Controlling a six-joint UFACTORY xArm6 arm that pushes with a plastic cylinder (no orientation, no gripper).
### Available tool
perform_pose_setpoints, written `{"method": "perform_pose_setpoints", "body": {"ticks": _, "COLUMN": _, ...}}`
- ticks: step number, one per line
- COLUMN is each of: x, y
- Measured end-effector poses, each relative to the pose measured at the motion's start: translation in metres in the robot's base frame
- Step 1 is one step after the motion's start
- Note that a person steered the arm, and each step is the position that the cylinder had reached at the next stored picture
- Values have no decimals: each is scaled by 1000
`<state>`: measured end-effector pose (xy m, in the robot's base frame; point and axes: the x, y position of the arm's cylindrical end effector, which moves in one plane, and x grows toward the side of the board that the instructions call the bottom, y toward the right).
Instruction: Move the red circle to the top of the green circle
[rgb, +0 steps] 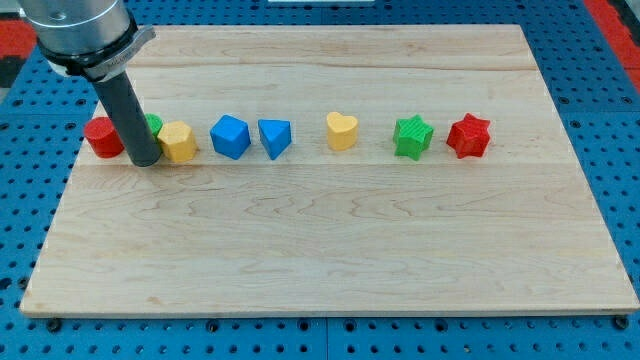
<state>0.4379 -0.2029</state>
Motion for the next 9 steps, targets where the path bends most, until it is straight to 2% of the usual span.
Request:
{"method": "perform_pose_setpoints", "body": {"ticks": 2, "x": 0, "y": 4}}
{"method": "perform_pose_setpoints", "body": {"ticks": 3, "x": 31, "y": 13}}
{"method": "perform_pose_setpoints", "body": {"ticks": 4, "x": 73, "y": -20}}
{"method": "perform_pose_setpoints", "body": {"ticks": 5, "x": 65, "y": -90}}
{"method": "perform_pose_setpoints", "body": {"ticks": 9, "x": 60, "y": -102}}
